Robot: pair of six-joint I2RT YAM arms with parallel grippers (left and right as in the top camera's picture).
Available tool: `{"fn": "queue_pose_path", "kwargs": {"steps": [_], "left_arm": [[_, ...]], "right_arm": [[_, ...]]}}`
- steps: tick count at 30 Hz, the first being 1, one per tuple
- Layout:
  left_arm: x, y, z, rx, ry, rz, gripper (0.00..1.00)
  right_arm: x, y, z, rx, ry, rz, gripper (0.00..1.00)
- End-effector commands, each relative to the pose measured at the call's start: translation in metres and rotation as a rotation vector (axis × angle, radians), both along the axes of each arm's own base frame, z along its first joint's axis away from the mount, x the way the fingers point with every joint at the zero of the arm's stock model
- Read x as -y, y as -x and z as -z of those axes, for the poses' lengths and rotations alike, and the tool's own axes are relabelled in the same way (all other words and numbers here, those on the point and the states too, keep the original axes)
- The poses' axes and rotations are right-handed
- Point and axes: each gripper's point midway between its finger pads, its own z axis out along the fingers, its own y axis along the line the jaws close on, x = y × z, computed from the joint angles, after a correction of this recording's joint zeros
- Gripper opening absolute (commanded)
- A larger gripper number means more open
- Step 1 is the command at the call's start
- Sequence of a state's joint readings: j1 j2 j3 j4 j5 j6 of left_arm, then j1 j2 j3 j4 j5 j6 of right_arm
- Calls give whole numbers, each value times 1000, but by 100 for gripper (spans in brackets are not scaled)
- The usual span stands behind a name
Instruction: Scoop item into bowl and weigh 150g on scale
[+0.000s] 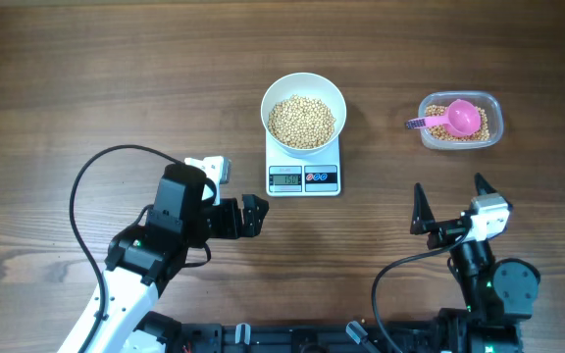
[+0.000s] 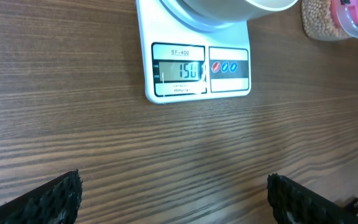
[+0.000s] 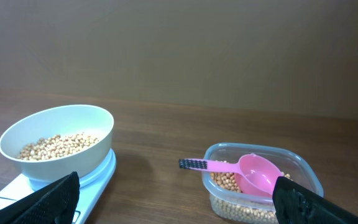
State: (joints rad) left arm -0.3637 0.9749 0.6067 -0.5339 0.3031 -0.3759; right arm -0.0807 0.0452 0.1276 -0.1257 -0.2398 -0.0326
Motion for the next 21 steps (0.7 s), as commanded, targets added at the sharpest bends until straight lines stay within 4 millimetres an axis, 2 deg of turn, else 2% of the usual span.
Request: {"fn": "queue_pose_path", "kwargs": {"steps": [1, 6, 10, 12, 13, 21], "left_arm": [[-2, -1, 1, 6, -11, -3, 100], [-2, -1, 1, 6, -11, -3, 100], [-2, -1, 1, 6, -11, -3, 100], [-2, -1, 1, 6, -11, -3, 100], [-2, -1, 1, 6, -11, -3, 100], [-2, -1, 1, 6, -11, -3, 100]], "right_arm": [[-2, 0, 3, 39, 19, -10, 100], [6, -6, 4, 107, 24, 33, 100], [14, -7, 3, 112, 12, 79, 100], [18, -7, 10, 86, 8, 105, 100], [18, -8, 19, 48, 2, 105, 100], [19, -8, 18, 50, -1, 112, 100]]}}
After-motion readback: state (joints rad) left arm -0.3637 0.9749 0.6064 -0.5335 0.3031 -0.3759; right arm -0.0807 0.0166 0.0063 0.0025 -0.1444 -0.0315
